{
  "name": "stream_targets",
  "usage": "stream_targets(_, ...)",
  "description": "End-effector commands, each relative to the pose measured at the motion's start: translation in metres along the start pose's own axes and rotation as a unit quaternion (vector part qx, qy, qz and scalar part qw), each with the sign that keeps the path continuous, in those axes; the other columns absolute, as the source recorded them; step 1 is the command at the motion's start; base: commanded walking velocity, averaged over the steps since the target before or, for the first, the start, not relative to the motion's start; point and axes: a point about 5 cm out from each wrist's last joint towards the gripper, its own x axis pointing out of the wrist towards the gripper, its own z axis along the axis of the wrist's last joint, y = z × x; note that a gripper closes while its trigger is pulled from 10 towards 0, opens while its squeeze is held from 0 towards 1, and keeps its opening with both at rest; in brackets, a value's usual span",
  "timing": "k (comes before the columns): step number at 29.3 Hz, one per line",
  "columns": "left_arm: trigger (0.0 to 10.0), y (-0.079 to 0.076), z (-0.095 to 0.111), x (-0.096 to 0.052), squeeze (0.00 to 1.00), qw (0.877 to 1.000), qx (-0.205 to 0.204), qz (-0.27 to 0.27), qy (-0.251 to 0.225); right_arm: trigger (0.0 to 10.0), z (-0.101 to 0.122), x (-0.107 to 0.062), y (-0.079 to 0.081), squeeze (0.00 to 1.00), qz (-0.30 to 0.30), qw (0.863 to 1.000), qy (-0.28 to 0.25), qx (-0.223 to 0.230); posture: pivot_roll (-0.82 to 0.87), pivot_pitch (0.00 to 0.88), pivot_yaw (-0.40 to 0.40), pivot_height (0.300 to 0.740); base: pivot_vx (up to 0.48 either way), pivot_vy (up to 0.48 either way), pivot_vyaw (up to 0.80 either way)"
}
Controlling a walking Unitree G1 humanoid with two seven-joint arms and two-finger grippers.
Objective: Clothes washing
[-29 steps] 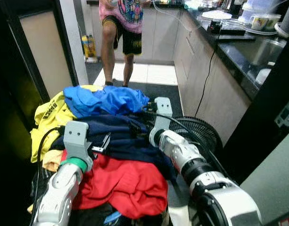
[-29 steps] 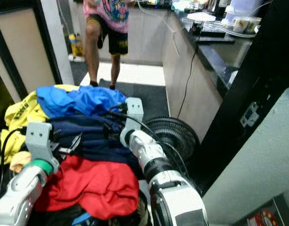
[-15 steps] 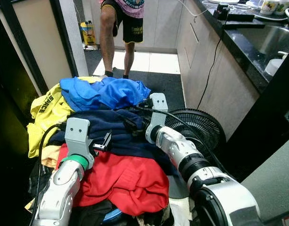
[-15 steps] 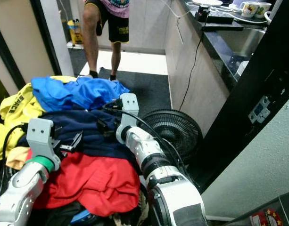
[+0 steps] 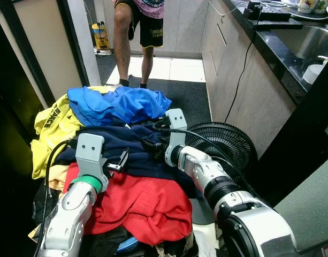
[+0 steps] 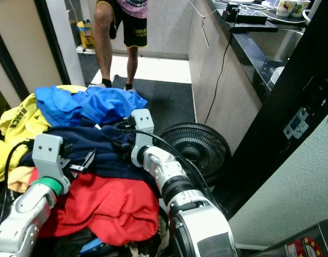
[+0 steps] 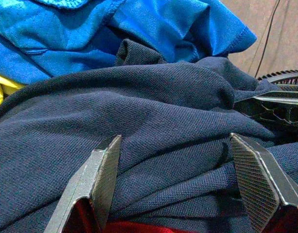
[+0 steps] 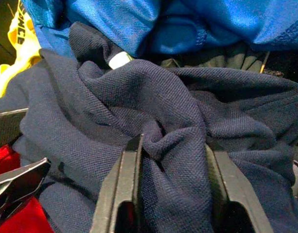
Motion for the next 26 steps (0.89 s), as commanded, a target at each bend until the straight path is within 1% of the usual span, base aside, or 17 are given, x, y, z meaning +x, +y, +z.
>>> stream_targets(1, 10.0, -0.004, -0.005, 0.000, 0.00, 1.000, 0.003, -0.011, 0.011, 0.0, -0.007, 0.001, 0.004, 0.00, 0.015, 1.000, 0.010, 0.008, 0.02, 0.155, 0.046, 0.740, 0.000, 0.000, 0.00)
stream_targets(6, 10.0, -0.005, -0.005, 0.000, 0.00, 1.000, 0.002, -0.010, 0.009, 0.0, -0.005, 0.000, 0.002, 0.00, 0.023, 1.000, 0.003, 0.011, 0.02, 0.138, 0.042, 0.740, 0.000, 0.000, 0.00)
stream_targets(7, 10.0, -0.005, -0.006, 0.000, 0.00, 1.000, 0.001, -0.009, 0.009, 0.0, -0.005, -0.001, 0.001, 0.00, 0.025, 1.000, 0.001, 0.011, 0.01, 0.120, 0.037, 0.740, 0.000, 0.000, 0.00)
stream_targets(15, 10.0, -0.005, -0.006, 0.001, 0.00, 1.000, -0.001, -0.008, 0.007, 0.0, -0.004, -0.004, -0.002, 0.00, 0.025, 1.000, -0.005, 0.015, 0.01, 0.101, 0.034, 0.740, 0.000, 0.000, 0.00)
stream_targets(16, 10.0, -0.005, -0.006, 0.002, 0.00, 1.000, -0.003, -0.007, 0.005, 0.0, 0.001, -0.006, -0.005, 0.00, 0.026, 0.999, -0.020, 0.022, 0.00, 0.083, 0.030, 0.740, 0.000, 0.000, 0.00)
stream_targets(17, 10.0, -0.005, -0.006, 0.002, 0.00, 1.000, -0.003, -0.007, 0.005, 0.0, 0.001, -0.006, -0.005, 0.00, 0.026, 0.999, -0.020, 0.022, 0.00, 0.083, 0.030, 0.740, 0.000, 0.000, 0.00)
stream_targets(18, 10.0, -0.005, -0.005, 0.004, 0.00, 1.000, -0.004, -0.005, 0.001, 0.0, 0.010, -0.008, -0.008, 0.00, 0.027, 0.998, -0.043, 0.035, 0.00, 0.072, 0.028, 0.740, 0.000, 0.000, 0.00)
stream_targets(19, 10.0, -0.005, -0.005, 0.004, 0.00, 1.000, -0.004, -0.005, 0.001, 0.0, 0.010, -0.008, -0.008, 0.00, 0.027, 0.998, -0.043, 0.035, 0.00, 0.072, 0.028, 0.740, 0.000, 0.000, 0.00)
stream_targets(20, 10.0, -0.005, -0.005, 0.005, 0.00, 1.000, -0.006, -0.004, -0.003, 0.0, 0.026, -0.012, -0.012, 0.00, 0.028, 0.995, -0.082, 0.044, 0.00, 0.067, 0.028, 0.740, 0.000, 0.000, 0.00)
stream_targets(22, 10.0, -0.005, -0.005, 0.005, 0.00, 1.000, -0.006, -0.004, -0.003, 0.0, 0.026, -0.012, -0.012, 0.00, 0.028, 0.995, -0.082, 0.044, 0.00, 0.067, 0.028, 0.740, 0.000, 0.000, 0.00)
stream_targets(23, 10.0, -0.005, -0.004, 0.006, 0.00, 1.000, -0.010, 0.000, -0.007, 0.0, 0.051, -0.019, -0.018, 0.00, 0.019, 0.988, -0.145, 0.053, 0.00, 0.053, 0.023, 0.740, 0.000, 0.000, 0.00)
stream_targets(24, 10.0, -0.005, -0.003, 0.007, 0.00, 1.000, -0.017, 0.005, -0.012, 0.0, 0.080, -0.030, -0.027, 0.00, -0.003, 0.974, -0.218, 0.060, 0.00, 0.041, 0.021, 0.740, 0.000, 0.000, 0.00)
stream_targets(26, 10.0, -0.005, -0.003, 0.007, 0.00, 1.000, -0.017, 0.005, -0.012, 0.0, 0.080, -0.030, -0.027, 0.00, -0.003, 0.974, -0.218, 0.060, 0.00, 0.041, 0.021, 0.740, 0.000, 0.000, 0.00)
